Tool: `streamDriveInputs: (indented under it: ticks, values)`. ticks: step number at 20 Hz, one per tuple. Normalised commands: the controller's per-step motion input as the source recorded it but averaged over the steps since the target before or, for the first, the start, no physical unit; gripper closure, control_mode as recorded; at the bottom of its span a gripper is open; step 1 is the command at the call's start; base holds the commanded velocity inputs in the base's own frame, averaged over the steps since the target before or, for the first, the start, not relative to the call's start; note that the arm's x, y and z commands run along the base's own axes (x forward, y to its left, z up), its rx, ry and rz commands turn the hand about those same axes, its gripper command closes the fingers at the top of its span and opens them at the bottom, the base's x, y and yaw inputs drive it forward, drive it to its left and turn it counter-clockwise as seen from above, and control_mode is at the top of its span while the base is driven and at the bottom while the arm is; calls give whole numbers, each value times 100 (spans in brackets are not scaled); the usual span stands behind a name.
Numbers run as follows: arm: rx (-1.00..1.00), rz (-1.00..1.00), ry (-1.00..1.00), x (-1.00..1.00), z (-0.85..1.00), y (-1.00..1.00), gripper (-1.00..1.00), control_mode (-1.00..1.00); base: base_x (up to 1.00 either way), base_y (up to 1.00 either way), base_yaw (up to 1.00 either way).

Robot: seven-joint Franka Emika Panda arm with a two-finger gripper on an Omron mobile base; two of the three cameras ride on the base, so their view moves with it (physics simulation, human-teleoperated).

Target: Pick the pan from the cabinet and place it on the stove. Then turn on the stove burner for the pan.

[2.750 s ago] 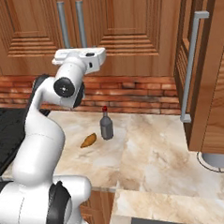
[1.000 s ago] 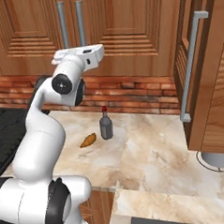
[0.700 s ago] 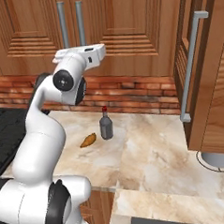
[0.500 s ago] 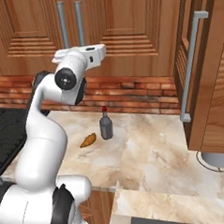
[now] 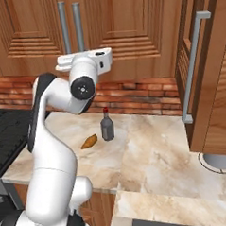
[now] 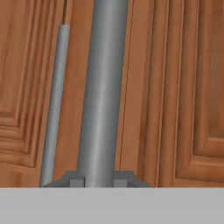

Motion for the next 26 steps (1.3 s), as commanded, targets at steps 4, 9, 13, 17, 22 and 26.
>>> streamDriveInputs:
  ticks: [4, 9, 13, 17, 22, 26]
  values:
    - [0, 10, 0, -61, -3, -59, 100, -100, 0, 0, 0]
    - [0, 8, 0, -45, -1, -61, 100, -100, 0, 0, 0]
    - [-1, 6, 0, -19, -11, -26, 100, -100, 0, 0, 0]
    - [0, 1, 0, -19, -10, -9, 100, -100, 0, 0, 0]
    - [0, 0, 0, -28, -6, -43, -100, -100, 0, 0, 0]
    - [0, 0, -1, -43, 0, -27, -100, -100, 0, 0, 0]
